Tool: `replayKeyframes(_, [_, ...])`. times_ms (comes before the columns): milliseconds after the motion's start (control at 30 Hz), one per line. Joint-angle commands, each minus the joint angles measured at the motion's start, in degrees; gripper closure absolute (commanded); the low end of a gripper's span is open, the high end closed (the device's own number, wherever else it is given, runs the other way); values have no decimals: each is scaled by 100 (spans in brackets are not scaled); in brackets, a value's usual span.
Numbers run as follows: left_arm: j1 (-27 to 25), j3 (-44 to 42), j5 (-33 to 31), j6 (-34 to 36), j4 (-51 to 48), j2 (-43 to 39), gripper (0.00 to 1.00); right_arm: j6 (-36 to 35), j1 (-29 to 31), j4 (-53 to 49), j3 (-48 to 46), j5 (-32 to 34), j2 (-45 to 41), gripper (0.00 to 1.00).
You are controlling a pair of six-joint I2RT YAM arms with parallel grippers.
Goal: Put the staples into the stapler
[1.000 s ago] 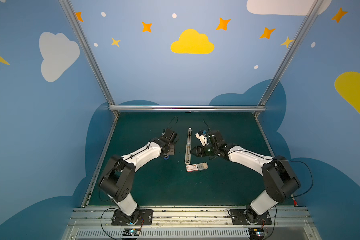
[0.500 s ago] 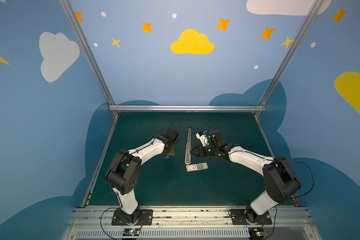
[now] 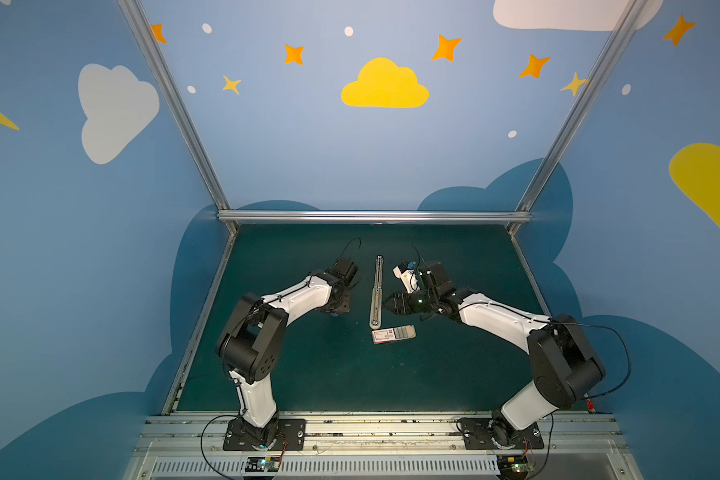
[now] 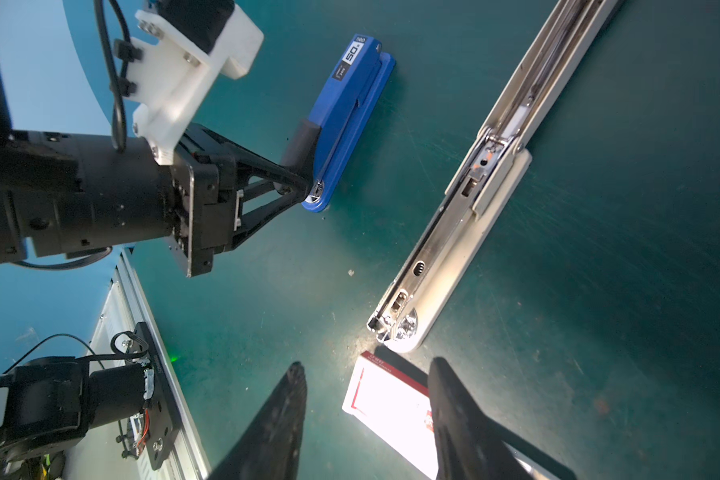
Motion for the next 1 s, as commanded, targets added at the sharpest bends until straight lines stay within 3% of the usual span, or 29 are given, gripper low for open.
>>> replayKeyframes(0, [258,48,-274,39,-321,136,96,58,-19,2,-66,-54,-163,52])
replayKeyframes(300, [874,319,-592,224,-641,161,92,54,-42,9,-136,-36,-258,52])
replayKeyframes(433, [1137,368,-707,246,-706,172,63,46,-55,-9,-167,-36,-297,51])
replayKeyframes(533, [1292,376,-864,219,-766,157,55,49,-73,-7,-189,-45,-332,52])
replayKeyframes(700, [1406,403,-1121,57,-926,47,53,49,-82,-8,-198,-63,-398,52])
replayKeyframes(967, [966,51,-638,-51,-704,-849,48,26,-102,-369,-189,-63,-628,50])
